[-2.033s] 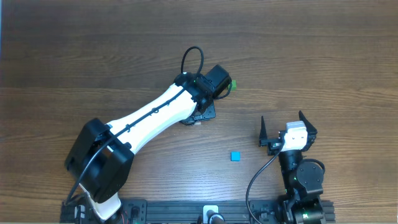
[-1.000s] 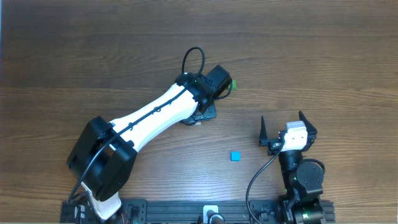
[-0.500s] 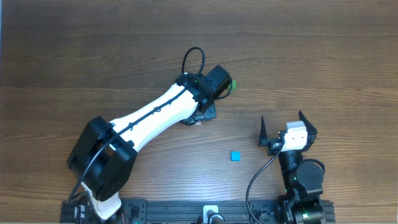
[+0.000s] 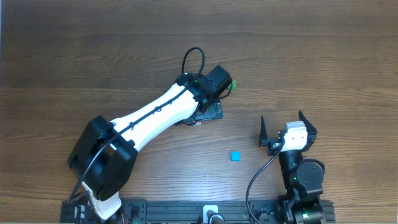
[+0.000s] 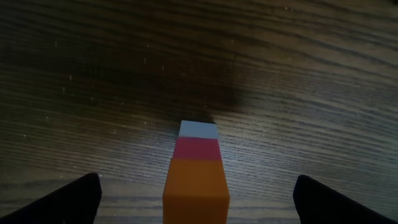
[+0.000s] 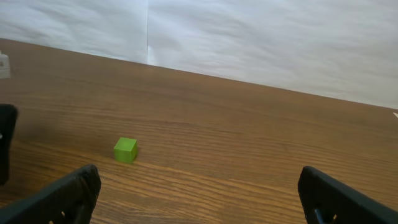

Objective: Stack Cubes

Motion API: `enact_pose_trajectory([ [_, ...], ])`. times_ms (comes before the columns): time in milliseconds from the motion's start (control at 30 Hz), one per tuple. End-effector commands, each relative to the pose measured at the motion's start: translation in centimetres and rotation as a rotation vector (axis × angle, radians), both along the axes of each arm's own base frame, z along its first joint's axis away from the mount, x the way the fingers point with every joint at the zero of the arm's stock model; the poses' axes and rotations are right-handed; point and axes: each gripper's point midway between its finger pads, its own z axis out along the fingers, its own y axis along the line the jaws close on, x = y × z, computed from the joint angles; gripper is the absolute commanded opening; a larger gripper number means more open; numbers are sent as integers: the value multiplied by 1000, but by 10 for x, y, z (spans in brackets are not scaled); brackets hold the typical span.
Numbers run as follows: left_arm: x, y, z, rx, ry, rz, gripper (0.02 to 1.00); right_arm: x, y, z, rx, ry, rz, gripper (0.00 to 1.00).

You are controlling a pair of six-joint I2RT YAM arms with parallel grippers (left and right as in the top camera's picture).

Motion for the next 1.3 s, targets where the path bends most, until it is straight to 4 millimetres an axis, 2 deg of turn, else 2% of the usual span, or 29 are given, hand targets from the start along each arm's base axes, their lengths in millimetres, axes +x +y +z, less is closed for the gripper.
enact_pose_trajectory([
  [33, 19, 1, 57, -96, -146, 30, 1000, 0, 2, -2, 4, -1, 12, 991],
  [200, 37, 37, 134, -133, -377, 109, 998, 0, 2, -2, 4, -1, 12, 993],
  [233, 42, 61, 170, -170, -476, 169, 998, 0, 2, -2, 4, -1, 12, 993],
  [367, 53, 111, 235, -258, -686, 214, 998, 0, 2, -2, 4, -1, 12, 991],
  [433, 57, 133, 259, -278, -797, 202, 996, 0, 2, -2, 4, -1, 12, 991],
  [467, 57, 153, 282, -274, -929, 150, 972, 0, 2, -2, 4, -1, 12, 991],
  [567, 46, 175, 304, -215, -1125, 26, 985, 0, 2, -2, 4, -1, 12, 993],
  [633, 34, 189, 305, -169, -1213, -19, 998, 0, 2, -2, 4, -1, 12, 991],
  [700, 19, 205, 296, -136, -1268, -16, 996, 0, 2, -2, 4, -1, 12, 993],
  [933, -22, 248, 233, -74, -1318, 77, 1000, 0, 2, -2, 4, -1, 12, 991],
  [1067, -34, 257, 205, -56, -1371, 103, 996, 0, 2, -2, 4, -1, 12, 993],
  [1300, -40, 258, 162, -58, -1463, 104, 998, 0, 2, -2, 4, -1, 12, 991],
])
